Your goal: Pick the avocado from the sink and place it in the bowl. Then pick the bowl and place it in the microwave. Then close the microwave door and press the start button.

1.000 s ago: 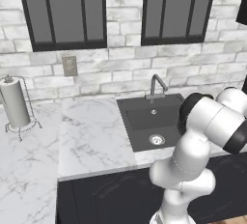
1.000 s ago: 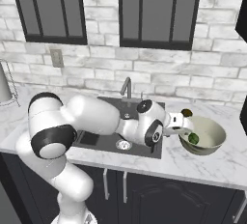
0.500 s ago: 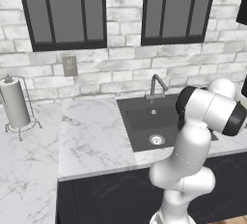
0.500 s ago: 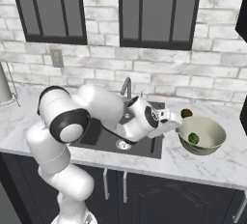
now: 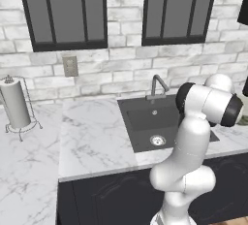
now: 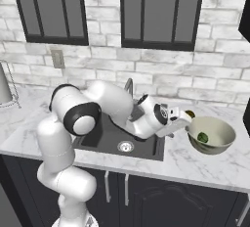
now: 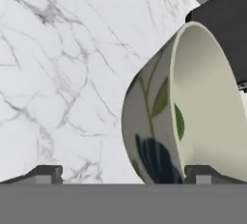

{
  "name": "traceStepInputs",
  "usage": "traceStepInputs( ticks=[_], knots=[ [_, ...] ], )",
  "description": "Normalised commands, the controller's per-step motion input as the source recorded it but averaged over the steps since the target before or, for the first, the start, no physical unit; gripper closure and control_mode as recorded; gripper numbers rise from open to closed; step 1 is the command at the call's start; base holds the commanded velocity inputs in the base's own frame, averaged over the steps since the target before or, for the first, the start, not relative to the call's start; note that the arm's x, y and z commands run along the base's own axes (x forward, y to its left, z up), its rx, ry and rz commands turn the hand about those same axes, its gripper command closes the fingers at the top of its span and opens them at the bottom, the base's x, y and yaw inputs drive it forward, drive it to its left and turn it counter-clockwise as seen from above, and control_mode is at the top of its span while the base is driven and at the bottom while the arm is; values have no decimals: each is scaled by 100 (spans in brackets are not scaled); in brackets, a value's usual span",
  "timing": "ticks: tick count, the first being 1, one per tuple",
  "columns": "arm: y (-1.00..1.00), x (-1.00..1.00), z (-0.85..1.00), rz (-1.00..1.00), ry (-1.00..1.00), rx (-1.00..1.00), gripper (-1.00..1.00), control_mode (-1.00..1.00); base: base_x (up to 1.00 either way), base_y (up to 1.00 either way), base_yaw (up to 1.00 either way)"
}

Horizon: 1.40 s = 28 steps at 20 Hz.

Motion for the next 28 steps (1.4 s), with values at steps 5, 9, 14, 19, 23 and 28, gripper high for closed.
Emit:
traceStepInputs(
  ticks=[5, 9, 14, 19, 23, 28],
  knots=[
    [-27, 0, 0, 0, 0, 1, -100, -100, 0, 0, 0],
    [-4, 0, 0, 0, 0, 0, -100, -100, 0, 0, 0],
    [0, 15, -1, 0, 8, 0, -100, -100, 0, 0, 0],
    [-10, 12, -13, 0, 9, 0, -100, -100, 0, 0, 0],
    [-15, 0, -1, 0, 2, 0, -100, -100, 0, 0, 0],
    [-30, 0, -1, 0, 0, 2, -100, -100, 0, 0, 0]
  ],
)
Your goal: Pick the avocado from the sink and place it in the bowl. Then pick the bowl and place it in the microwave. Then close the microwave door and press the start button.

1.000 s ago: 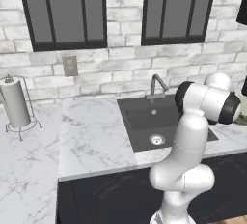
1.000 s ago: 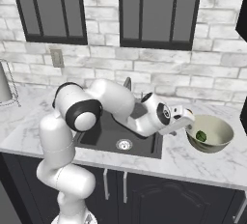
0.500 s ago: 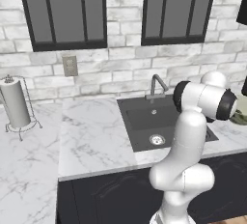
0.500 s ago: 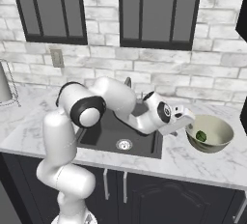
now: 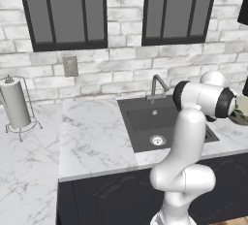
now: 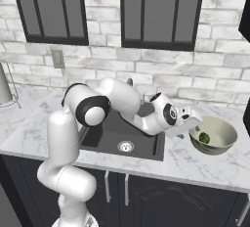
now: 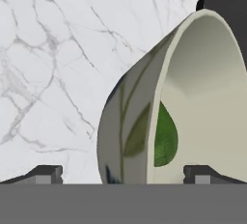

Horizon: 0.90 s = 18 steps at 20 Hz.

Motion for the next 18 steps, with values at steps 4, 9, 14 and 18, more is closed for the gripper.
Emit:
traceStepInputs(
  ticks=[4, 9, 14, 18],
  knots=[
    [-8, 6, -13, 0, 2, 0, 100, -100, 0, 0, 0],
    [-2, 0, -2, 0, 0, 0, 100, -100, 0, 0, 0],
    [0, -2, -1, 1, 0, -1, 100, -100, 0, 0, 0],
    [0, -44, 19, 19, 0, 6, 100, -100, 0, 0, 0]
  ],
)
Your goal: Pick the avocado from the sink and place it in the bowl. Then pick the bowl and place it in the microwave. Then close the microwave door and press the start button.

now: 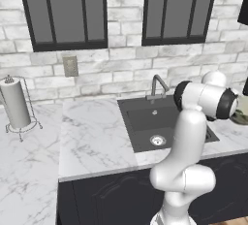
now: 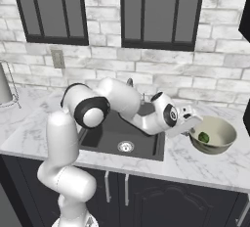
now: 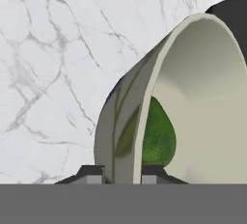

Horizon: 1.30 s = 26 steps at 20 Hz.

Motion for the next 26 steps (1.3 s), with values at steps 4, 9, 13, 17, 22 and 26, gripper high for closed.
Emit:
traceStepInputs(
  ticks=[4, 9, 13, 17, 22, 26],
  knots=[
    [18, -84, 62, 32, 0, 9, 100, -100, 0, 0, 0],
    [58, -74, 98, 32, 0, 1, 100, -100, 0, 0, 0],
    [58, -39, 100, 20, 0, 0, 100, -100, 0, 0, 0],
    [62, -30, 100, 17, 5, 0, 100, -100, 0, 0, 0],
    [53, -16, 100, 18, 10, 0, 100, -100, 0, 0, 0],
    [42, 0, 100, 18, 14, 3, 100, -100, 0, 0, 0]
  ],
)
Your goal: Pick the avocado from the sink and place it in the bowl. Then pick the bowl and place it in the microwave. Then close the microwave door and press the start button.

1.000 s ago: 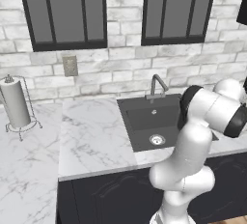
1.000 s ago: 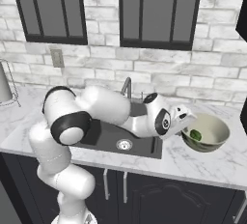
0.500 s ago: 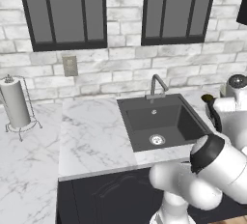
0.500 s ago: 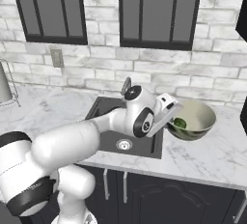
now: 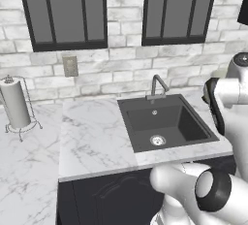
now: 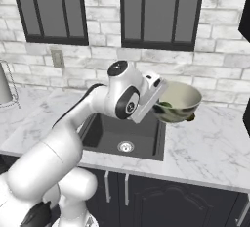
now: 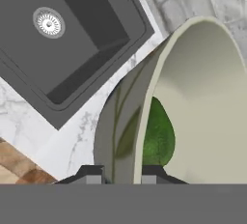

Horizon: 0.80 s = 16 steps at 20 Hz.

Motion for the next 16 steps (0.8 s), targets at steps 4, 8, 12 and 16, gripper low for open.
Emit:
traceStepInputs(
  ticks=[4, 8, 12, 16],
  knots=[
    [65, 0, 75, 22, 8, 3, 100, -100, 0, 0, 0],
    [100, 0, 19, 30, -3, 0, 100, -100, 0, 0, 0],
    [100, 0, 56, 24, -17, 0, 100, -100, 0, 0, 0],
    [75, -1, 45, 6, -13, 0, 100, -100, 0, 0, 0]
  ],
)
